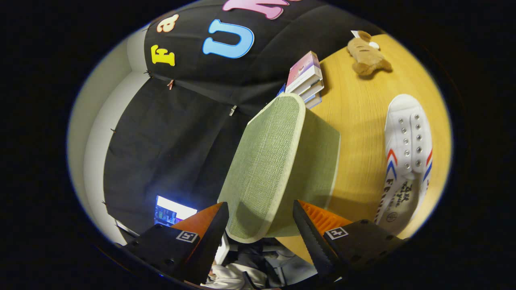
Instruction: Open the storage box then place both shoes into the box .Put the left shoe in first, then the right shoe, with the right side of both shoes facing outward in a uniform manner.
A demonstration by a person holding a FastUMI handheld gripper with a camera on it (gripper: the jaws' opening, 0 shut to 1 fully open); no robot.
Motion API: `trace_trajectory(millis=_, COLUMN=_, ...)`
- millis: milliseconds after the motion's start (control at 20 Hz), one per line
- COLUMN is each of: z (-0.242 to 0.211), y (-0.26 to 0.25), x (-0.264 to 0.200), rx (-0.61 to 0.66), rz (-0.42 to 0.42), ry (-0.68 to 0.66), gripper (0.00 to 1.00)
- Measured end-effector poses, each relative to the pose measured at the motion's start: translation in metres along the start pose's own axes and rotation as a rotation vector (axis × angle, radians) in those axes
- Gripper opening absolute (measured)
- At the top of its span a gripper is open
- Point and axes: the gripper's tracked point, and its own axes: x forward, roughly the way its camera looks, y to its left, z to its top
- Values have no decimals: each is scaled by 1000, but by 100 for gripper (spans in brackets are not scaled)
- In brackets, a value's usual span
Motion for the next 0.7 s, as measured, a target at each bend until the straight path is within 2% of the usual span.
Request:
trace_trajectory(millis=150, z=-8, y=11, x=11, rx=72, rz=78, ry=44, gripper=98)
trace_trajectory(millis=300, z=-18, y=19, x=18, rx=144, rz=94, ry=77, gripper=96)
trace_trajectory(millis=400, z=-15, y=22, x=18, rx=163, rz=89, ry=67, gripper=72)
trace_trajectory(millis=500, z=-16, y=20, x=14, rx=189, rz=82, ry=86, gripper=70)
trace_trajectory(millis=550, z=-16, y=20, x=15, rx=209, rz=75, ry=84, gripper=46)
trace_trajectory(millis=600, z=-15, y=26, x=15, rx=226, rz=79, ry=89, gripper=42)
trace_trajectory(millis=700, z=-10, y=22, x=15, rx=248, rz=22, ry=52, gripper=17)
